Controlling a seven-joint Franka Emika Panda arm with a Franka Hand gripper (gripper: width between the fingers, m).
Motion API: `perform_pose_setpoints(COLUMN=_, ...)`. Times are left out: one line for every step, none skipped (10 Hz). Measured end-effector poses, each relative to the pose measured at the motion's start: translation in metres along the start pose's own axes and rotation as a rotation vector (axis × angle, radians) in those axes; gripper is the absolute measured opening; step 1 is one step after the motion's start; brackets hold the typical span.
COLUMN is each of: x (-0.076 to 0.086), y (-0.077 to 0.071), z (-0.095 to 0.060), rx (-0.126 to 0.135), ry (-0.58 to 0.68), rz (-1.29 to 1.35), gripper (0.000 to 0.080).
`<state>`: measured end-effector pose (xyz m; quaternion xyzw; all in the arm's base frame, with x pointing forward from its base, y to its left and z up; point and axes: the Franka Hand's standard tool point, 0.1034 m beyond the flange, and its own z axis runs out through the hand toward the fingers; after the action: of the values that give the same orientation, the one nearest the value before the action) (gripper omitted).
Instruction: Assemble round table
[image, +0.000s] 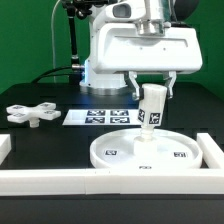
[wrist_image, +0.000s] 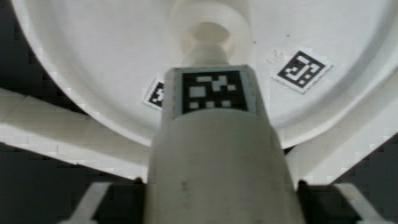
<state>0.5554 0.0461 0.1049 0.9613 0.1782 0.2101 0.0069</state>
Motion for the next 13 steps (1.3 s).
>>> perform_pose_setpoints(x=-0.001, y=-0.002, z=0.002, rx=0.002, ry=-0.003, rz=-0.001, gripper=0.0409)
perform_pose_setpoints(x=-0.003, y=-0.002, z=0.003, rx=0.004, ry=-0.006, rz=-0.001, gripper=0.0409)
perform_pose_setpoints(x=-0.004, y=-0.002, z=0.004, rx=0.004, ry=-0.008, rz=-0.001, gripper=0.0409)
perform_pose_setpoints(x=-0.006, y=-0.003, z=0.006, rx=0.006, ry=-0.012, rz=-0.001, gripper=0.0409)
perform_pose_setpoints(x=-0.008, y=-0.002, z=0.008, rx=0.006, ry=-0.016, rz=0.000, gripper=0.0409)
perform_pose_setpoints(x=-0.009, y=-0.002, z=0.009, rx=0.007, ry=-0.019, rz=0.002, gripper=0.0409)
perform_pose_setpoints(x=-0.010, y=-0.001, z=0.009, rx=0.006, ry=-0.021, rz=0.003, gripper=0.0409)
perform_pose_setpoints(x=-0.011, y=-0.001, z=0.010, rx=0.007, ry=-0.023, rz=0.003, gripper=0.0409)
perform_pose_setpoints(x=-0.013, y=-0.002, z=0.012, rx=0.009, ry=-0.027, rz=0.003, gripper=0.0409)
perform_pose_setpoints(x=-0.014, y=-0.003, z=0.013, rx=0.009, ry=-0.028, rz=0.003, gripper=0.0409)
perform_pose_setpoints(x=-0.014, y=-0.003, z=0.014, rx=0.008, ry=-0.022, rz=0.002, gripper=0.0409)
perform_pose_setpoints(x=-0.012, y=-0.003, z=0.015, rx=0.003, ry=-0.009, rz=0.002, gripper=0.0409)
perform_pose_setpoints(x=-0.011, y=-0.003, z=0.015, rx=-0.002, ry=0.007, rz=0.001, gripper=0.0409)
